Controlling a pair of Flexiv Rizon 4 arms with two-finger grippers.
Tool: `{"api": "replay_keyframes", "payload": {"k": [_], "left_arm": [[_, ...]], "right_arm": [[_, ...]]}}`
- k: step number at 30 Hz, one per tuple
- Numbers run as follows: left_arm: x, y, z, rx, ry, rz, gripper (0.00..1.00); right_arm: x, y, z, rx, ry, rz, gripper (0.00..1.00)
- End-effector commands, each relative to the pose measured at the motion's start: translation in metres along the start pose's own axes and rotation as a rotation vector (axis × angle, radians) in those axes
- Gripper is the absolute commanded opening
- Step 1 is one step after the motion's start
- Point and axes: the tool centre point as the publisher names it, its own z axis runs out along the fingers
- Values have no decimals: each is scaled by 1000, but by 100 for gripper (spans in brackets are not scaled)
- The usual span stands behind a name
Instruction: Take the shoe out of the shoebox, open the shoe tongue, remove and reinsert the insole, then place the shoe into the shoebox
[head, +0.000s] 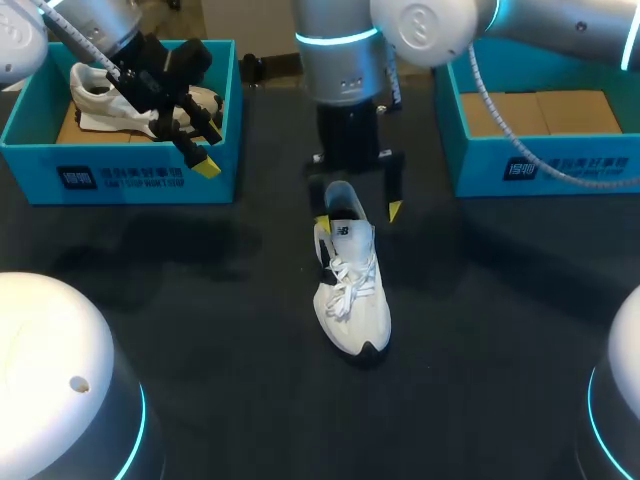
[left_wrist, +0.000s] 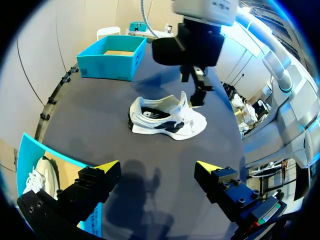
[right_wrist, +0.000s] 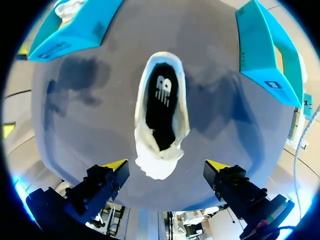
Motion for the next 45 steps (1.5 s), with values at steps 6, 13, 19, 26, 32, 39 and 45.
{"api": "replay_keyframes", "payload": {"k": [6,13,19,26,32,39,45], "left_arm": [[1,1,0,-1,-2,0,100],[1,1,0,-1,-2,0,100],[1,1,0,-1,-2,0,100],[1,1,0,-1,-2,0,100],[1,1,0,-1,-2,0,100],[1,1,0,-1,-2,0,100],[1,1,0,-1,-2,0,100]], "right_arm": [[5,-21,17,-28,40,16,47],[6,-25,22,-19,44,28,33],[11,-16,27,-13,58,11,30],[9,3,35,1,73,-15,31],[7,22,37,4,74,-48,29],[3,39,47,11,86,-68,22],[5,36,42,5,70,-74,19]]}}
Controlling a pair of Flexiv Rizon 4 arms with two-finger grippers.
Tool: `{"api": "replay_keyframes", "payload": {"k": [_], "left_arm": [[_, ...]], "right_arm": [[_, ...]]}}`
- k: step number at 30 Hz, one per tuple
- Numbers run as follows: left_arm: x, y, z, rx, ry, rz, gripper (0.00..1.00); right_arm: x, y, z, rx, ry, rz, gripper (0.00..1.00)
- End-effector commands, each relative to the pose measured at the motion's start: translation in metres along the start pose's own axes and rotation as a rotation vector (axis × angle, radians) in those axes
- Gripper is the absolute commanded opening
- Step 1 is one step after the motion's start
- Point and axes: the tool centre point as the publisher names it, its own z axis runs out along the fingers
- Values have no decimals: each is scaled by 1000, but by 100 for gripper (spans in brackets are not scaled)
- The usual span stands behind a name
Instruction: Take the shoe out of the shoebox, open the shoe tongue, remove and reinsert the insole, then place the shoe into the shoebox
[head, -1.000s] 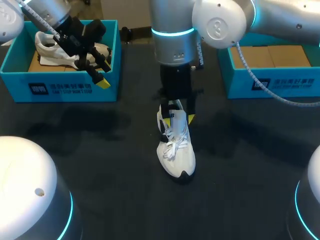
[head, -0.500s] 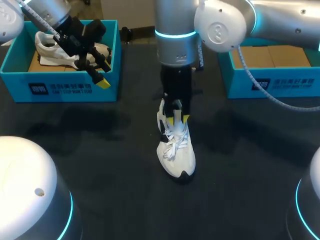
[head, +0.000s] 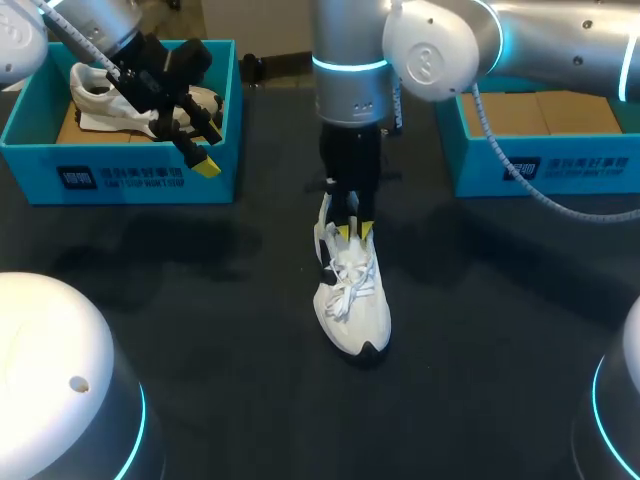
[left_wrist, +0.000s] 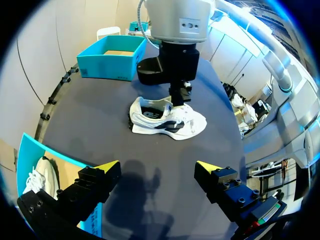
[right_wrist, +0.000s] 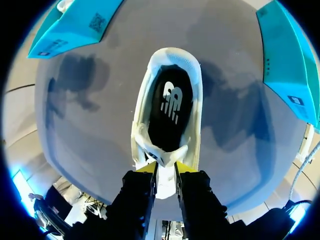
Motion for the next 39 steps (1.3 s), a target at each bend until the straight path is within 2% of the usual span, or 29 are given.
{"api": "replay_keyframes", "payload": {"k": [1,5,10,16,21,27,31,34,39], "left_arm": [[1,1,0,-1,-2,0,100],[1,1,0,-1,-2,0,100],[1,1,0,-1,-2,0,100],[1,1,0,-1,-2,0,100],[1,1,0,-1,-2,0,100],[1,1,0,-1,-2,0,100],[1,1,0,-1,-2,0,100],[1,1,0,-1,-2,0,100],[1,1,0,-1,-2,0,100]], "right_arm": [[5,-3,-6,-15,-19,-1,19],[8,-4,-9,-27,-33,-8,20],[3,5,2,-54,-40,-13,23],[-3,12,11,-68,-49,-24,22],[-2,5,-1,-108,-82,-37,22],[-1,4,-17,-183,-144,-215,31],[-4,8,-29,-242,-164,-344,45],[-10,14,-38,-282,-175,-439,47],[-16,25,-54,-310,-302,-656,49]]}}
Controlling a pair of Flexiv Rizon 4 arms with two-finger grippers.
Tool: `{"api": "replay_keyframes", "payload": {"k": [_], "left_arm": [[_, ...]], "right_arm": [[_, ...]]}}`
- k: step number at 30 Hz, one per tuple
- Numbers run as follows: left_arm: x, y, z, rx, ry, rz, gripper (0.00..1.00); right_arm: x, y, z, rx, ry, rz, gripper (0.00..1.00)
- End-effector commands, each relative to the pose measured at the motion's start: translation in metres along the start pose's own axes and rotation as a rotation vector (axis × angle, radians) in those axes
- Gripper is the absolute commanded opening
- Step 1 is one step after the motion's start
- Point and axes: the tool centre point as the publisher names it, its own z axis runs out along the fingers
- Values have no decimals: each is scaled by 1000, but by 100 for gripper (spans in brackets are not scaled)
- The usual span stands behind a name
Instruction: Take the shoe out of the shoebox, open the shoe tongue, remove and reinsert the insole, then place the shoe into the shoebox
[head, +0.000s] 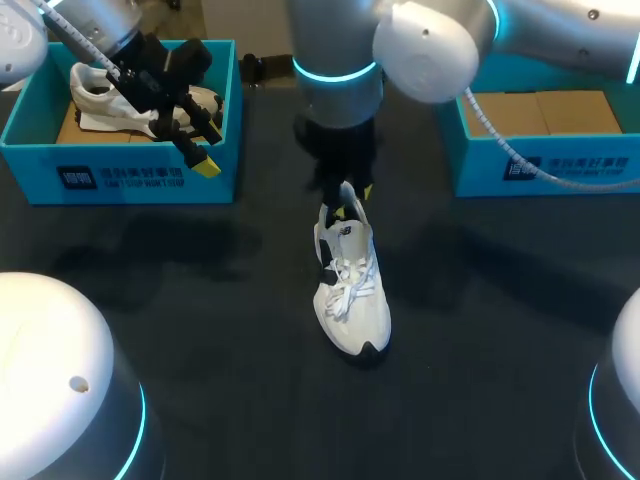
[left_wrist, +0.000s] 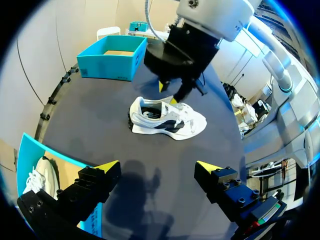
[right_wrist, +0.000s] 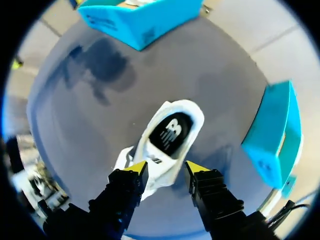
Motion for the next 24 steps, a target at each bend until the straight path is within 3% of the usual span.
{"api": "replay_keyframes", "payload": {"k": [1,5,6,7,21,24], "left_arm": [[1,1,0,-1,-2,0,100],[1,1,0,-1,-2,0,100],[1,1,0,-1,-2,0,100],[1,1,0,-1,-2,0,100],[1,1,0,-1,-2,0,100],[1,1,0,-1,-2,0,100]], "right_arm": [[-8,1,-13,-33,-82,-217,49],[-16,14,-20,-45,-138,-345,72],[-17,16,-21,-53,-133,-364,82],[-20,19,-22,-48,-124,-395,100],[-20,19,-22,-48,-124,-395,100],[-14,24,-18,-64,-136,-457,100]]}}
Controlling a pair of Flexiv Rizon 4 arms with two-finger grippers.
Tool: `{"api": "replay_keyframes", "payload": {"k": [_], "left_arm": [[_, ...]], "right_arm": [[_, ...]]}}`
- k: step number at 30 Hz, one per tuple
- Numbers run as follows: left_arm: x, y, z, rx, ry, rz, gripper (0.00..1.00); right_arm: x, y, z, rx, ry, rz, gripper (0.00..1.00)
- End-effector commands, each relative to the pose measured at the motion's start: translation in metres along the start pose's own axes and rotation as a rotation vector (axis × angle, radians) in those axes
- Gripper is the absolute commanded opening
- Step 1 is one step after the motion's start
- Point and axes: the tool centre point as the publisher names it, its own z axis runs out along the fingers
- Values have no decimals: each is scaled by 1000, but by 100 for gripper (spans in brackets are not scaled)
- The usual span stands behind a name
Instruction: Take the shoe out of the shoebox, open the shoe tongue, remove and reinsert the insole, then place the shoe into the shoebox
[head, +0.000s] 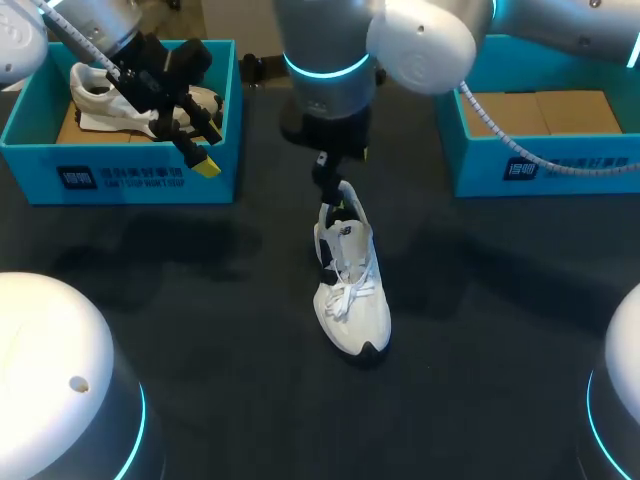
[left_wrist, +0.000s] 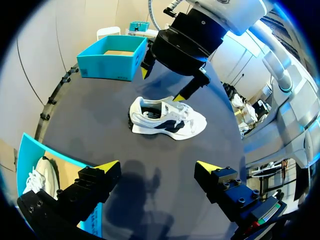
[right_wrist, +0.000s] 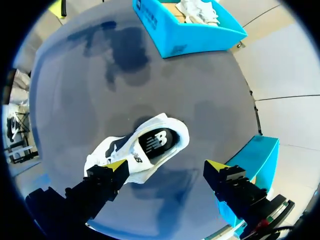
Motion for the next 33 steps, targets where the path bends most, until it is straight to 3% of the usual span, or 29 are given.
{"api": "replay_keyframes", "payload": {"k": [1,6,15,27,33], "left_arm": [[1,1,0,-1,-2,0,100],[1,1,0,-1,-2,0,100],[1,1,0,-1,-2,0,100],[1,1,0,-1,-2,0,100],[1,1,0,-1,-2,0,100]], "right_arm": [[3,4,5,-27,-16,-56,100],[3,15,17,-4,7,-150,100],[-13,33,35,-63,-21,-262,100],[-34,25,61,-82,-8,-338,100],[-37,32,78,-75,6,-361,100]]}}
